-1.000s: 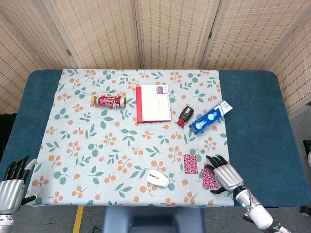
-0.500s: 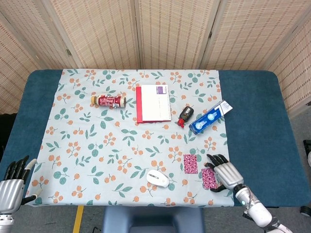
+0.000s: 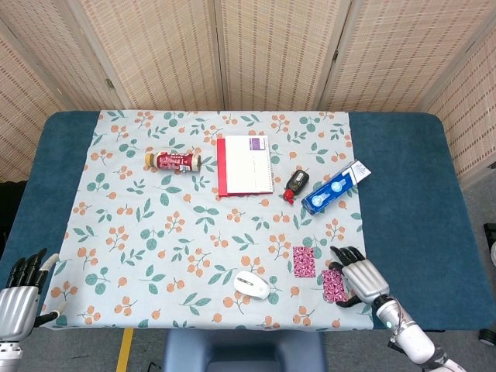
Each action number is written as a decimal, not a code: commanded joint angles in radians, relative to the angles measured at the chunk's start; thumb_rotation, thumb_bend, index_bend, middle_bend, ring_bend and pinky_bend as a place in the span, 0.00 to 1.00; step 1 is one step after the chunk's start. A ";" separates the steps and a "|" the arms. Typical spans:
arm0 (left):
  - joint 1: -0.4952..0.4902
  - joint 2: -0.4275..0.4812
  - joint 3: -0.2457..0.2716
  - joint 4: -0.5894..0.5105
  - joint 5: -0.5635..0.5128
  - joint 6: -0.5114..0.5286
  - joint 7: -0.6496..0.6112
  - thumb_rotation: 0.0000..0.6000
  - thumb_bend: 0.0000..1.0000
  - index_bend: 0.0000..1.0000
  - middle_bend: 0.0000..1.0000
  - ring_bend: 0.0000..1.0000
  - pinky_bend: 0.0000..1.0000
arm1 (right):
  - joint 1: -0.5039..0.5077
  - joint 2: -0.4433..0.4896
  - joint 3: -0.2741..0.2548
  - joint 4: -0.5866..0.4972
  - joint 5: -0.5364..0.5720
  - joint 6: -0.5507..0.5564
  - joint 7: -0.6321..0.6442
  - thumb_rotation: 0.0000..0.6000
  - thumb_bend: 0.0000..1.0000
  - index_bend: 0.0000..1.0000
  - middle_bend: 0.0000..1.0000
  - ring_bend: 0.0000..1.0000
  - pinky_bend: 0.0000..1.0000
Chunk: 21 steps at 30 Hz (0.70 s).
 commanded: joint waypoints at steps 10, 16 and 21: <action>0.001 0.001 0.000 0.002 -0.003 -0.001 -0.001 1.00 0.23 0.13 0.03 0.07 0.00 | -0.007 0.015 0.004 -0.022 -0.027 0.032 0.020 0.80 0.11 0.34 0.04 0.00 0.00; 0.003 0.001 0.000 0.003 -0.004 0.000 -0.004 1.00 0.23 0.13 0.03 0.07 0.00 | 0.006 0.043 0.029 -0.059 -0.029 0.039 0.047 0.80 0.11 0.34 0.04 0.00 0.00; 0.003 0.001 -0.001 0.004 -0.005 0.000 -0.008 1.00 0.23 0.13 0.03 0.07 0.00 | 0.032 0.049 0.066 -0.083 -0.010 0.021 0.075 0.80 0.11 0.34 0.04 0.00 0.00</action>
